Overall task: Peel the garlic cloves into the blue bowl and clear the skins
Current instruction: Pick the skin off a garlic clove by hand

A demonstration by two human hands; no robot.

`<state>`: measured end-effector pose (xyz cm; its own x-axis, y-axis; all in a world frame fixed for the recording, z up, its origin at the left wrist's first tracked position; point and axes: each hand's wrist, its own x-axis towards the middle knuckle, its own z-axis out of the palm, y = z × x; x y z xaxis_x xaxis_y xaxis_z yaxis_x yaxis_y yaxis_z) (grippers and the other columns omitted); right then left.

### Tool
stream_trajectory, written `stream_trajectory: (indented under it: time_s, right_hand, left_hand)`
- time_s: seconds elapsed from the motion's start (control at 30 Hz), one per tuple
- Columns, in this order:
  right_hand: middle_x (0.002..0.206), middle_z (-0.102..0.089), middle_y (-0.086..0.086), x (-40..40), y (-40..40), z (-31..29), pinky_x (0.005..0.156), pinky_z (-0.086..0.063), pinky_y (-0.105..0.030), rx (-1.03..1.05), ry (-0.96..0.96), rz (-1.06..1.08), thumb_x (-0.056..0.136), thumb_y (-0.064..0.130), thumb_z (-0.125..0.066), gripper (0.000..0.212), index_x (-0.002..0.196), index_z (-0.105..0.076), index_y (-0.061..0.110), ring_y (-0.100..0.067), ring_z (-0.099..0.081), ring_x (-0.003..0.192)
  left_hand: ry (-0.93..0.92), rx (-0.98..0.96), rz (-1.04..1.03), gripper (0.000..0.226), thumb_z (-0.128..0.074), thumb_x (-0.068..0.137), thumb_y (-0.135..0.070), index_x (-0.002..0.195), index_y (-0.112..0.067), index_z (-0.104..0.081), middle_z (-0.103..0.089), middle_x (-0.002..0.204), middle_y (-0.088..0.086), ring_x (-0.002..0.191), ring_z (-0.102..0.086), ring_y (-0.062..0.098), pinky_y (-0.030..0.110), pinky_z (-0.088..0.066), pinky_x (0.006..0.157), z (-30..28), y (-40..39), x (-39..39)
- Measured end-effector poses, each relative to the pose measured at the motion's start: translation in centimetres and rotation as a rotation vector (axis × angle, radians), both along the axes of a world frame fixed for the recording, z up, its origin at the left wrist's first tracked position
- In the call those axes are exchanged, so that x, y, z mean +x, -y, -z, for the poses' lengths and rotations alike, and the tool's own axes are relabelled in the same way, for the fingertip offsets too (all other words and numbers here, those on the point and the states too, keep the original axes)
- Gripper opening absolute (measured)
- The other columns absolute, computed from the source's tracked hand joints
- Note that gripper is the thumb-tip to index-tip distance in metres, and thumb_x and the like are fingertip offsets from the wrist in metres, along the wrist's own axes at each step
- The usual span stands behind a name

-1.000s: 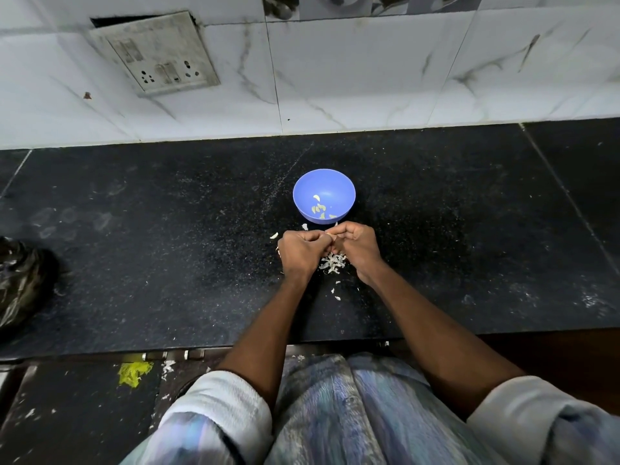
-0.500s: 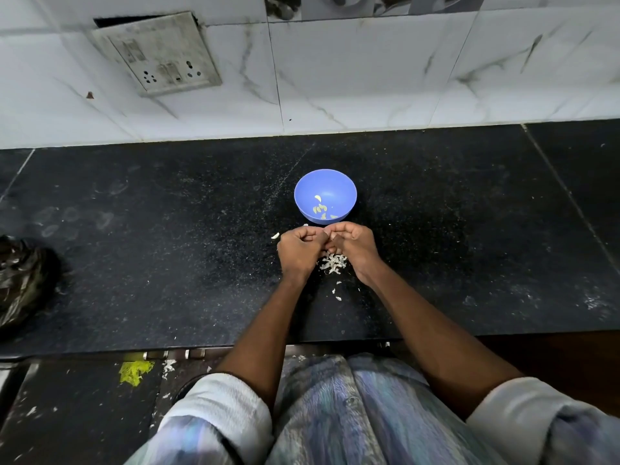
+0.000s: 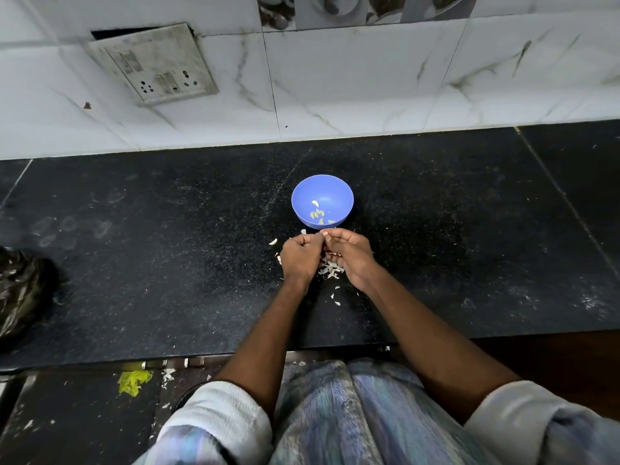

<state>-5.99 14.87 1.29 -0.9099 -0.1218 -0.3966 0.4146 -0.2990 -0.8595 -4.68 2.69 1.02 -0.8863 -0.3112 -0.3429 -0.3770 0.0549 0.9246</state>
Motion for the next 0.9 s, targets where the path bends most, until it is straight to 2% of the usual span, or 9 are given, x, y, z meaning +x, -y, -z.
stream_trajectory:
  time_s: [0.1, 0.17, 0.23, 0.37, 0.5, 0.67, 0.77, 0.9]
  right_hand:
    - [0.091, -0.077, -0.003, -0.4, 0.2, -0.1, 0.076, -0.057, -0.025, -0.064, 0.046, 0.095, 0.100, 0.004, -0.062, 0.013, 0.107, -0.071, 0.010, -0.012, -0.072, 0.083]
    - [0.089, -0.075, -0.006, -0.7, 0.1, 0.0, 0.076, -0.057, -0.025, -0.045, 0.047, 0.132, 0.101, 0.003, -0.061, 0.014, 0.108, -0.071, 0.009, -0.012, -0.070, 0.079]
    - [0.089, -0.073, -0.009, -0.9, -0.2, 0.1, 0.073, -0.055, -0.023, 0.023, 0.042, 0.130, 0.100, 0.001, -0.062, 0.015, 0.107, -0.073, 0.007, -0.011, -0.066, 0.075]
    - [0.087, -0.075, -0.008, -0.9, -0.6, 0.5, 0.064, -0.051, -0.020, 0.226, 0.002, 0.057, 0.094, -0.001, -0.065, 0.016, 0.104, -0.077, 0.004, -0.010, -0.062, 0.071]
    - [0.079, -0.074, -0.007, -0.8, -0.7, 0.5, 0.060, -0.049, -0.020, 0.312, -0.029, -0.019, 0.087, -0.001, -0.070, 0.013, 0.094, -0.079, 0.005, -0.008, -0.060, 0.064]
    - [0.075, -0.073, -0.008, -0.8, -0.8, 0.1, 0.058, -0.048, -0.019, 0.296, -0.026, 0.016, 0.086, -0.010, -0.064, 0.017, 0.096, -0.076, -0.003, -0.009, -0.060, 0.061]
    - [0.080, -0.076, -0.007, -0.8, -0.9, 0.2, 0.059, -0.049, -0.018, 0.308, -0.054, -0.014, 0.086, -0.010, -0.063, 0.017, 0.091, -0.077, -0.001, -0.007, -0.061, 0.063]
    - [0.086, -0.077, -0.010, -1.0, -1.0, 0.3, 0.062, -0.050, -0.020, 0.298, -0.040, 0.014, 0.087, -0.003, -0.071, 0.012, 0.096, -0.077, 0.000, -0.008, -0.062, 0.067]
  left_hand:
    - [0.003, -0.151, 0.035, 0.033, -0.074, 0.082, -0.049, 0.073, -0.017, -0.076, -0.073, 0.064, -0.005, 0.058, -0.064, 0.010, 0.033, -0.058, 0.067, 0.1, 0.2, 0.0]
    - [-0.038, -0.269, 0.107, 0.021, -0.076, 0.087, -0.038, 0.076, -0.021, -0.078, -0.072, 0.064, -0.010, 0.056, -0.062, 0.004, 0.029, -0.055, 0.065, 0.2, 0.4, 0.4]
    - [-0.086, -0.369, 0.162, 0.010, -0.075, 0.089, -0.025, 0.082, -0.025, -0.081, -0.075, 0.072, -0.015, 0.064, -0.068, 0.000, 0.029, -0.059, 0.067, 0.3, 0.7, 0.6]
    - [-0.127, -0.523, 0.156, 0.018, -0.071, 0.092, -0.019, 0.096, -0.033, -0.082, -0.078, 0.087, -0.015, 0.078, -0.072, 0.006, 0.032, -0.060, 0.075, -0.2, 1.0, 0.6]
    - [-0.234, -0.580, 0.189, 0.014, -0.077, 0.092, -0.026, 0.101, -0.036, -0.081, -0.075, 0.098, -0.016, 0.082, -0.069, 0.005, 0.033, -0.059, 0.074, -0.8, 0.6, 0.6]
    - [-0.230, -0.601, 0.169, 0.012, -0.080, 0.090, -0.024, 0.097, -0.033, -0.081, -0.076, 0.096, -0.016, 0.084, -0.070, 0.007, 0.036, -0.061, 0.076, -0.7, 0.6, 0.6]
    - [-0.255, -0.594, 0.161, 0.012, -0.081, 0.089, -0.027, 0.100, -0.031, -0.080, -0.076, 0.099, -0.014, 0.084, -0.071, 0.009, 0.036, -0.060, 0.076, -0.8, 0.8, 0.5]
    - [-0.195, -0.585, 0.180, 0.013, -0.075, 0.091, -0.024, 0.096, -0.034, -0.082, -0.078, 0.089, -0.017, 0.078, -0.072, 0.004, 0.034, -0.061, 0.074, -0.2, 1.2, 0.4]
